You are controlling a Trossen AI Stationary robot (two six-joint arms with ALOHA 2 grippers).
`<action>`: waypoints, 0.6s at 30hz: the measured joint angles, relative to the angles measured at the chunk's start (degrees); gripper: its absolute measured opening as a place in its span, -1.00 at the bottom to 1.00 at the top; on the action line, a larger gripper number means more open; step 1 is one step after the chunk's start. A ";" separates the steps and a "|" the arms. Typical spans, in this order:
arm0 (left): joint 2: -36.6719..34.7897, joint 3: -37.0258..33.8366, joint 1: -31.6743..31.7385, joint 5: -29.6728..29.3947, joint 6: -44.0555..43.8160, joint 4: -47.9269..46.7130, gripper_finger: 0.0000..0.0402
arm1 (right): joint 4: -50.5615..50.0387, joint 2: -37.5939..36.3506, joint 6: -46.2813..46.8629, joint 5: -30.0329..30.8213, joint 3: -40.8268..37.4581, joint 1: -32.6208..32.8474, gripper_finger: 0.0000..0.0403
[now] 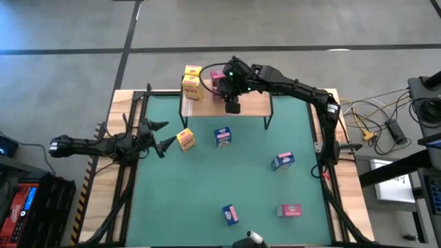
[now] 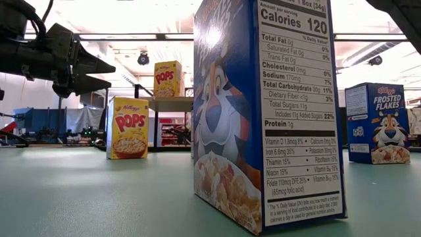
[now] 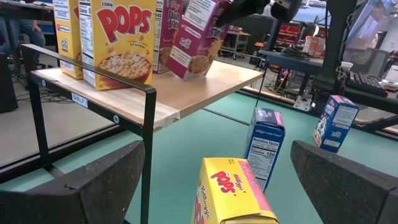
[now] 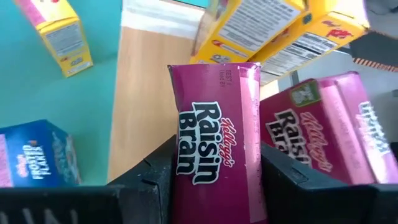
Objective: Stack cereal on shelf
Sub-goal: Put the top purple cereal box on the shelf
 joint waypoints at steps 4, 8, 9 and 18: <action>0.00 0.00 0.00 0.00 0.00 0.00 0.93 | 0.40 0.02 -0.95 0.07 0.00 -0.69 -0.26; 0.01 0.00 0.00 0.00 0.00 0.02 0.93 | 0.59 0.02 -1.54 0.02 -0.02 -1.08 -0.25; 0.00 0.00 0.00 0.00 0.00 0.01 0.93 | 0.68 0.02 -1.58 0.01 -0.02 -1.24 -0.25; 0.01 0.00 0.00 0.00 0.00 0.01 0.93 | 1.53 0.02 -2.53 -0.04 -0.37 -2.23 -0.24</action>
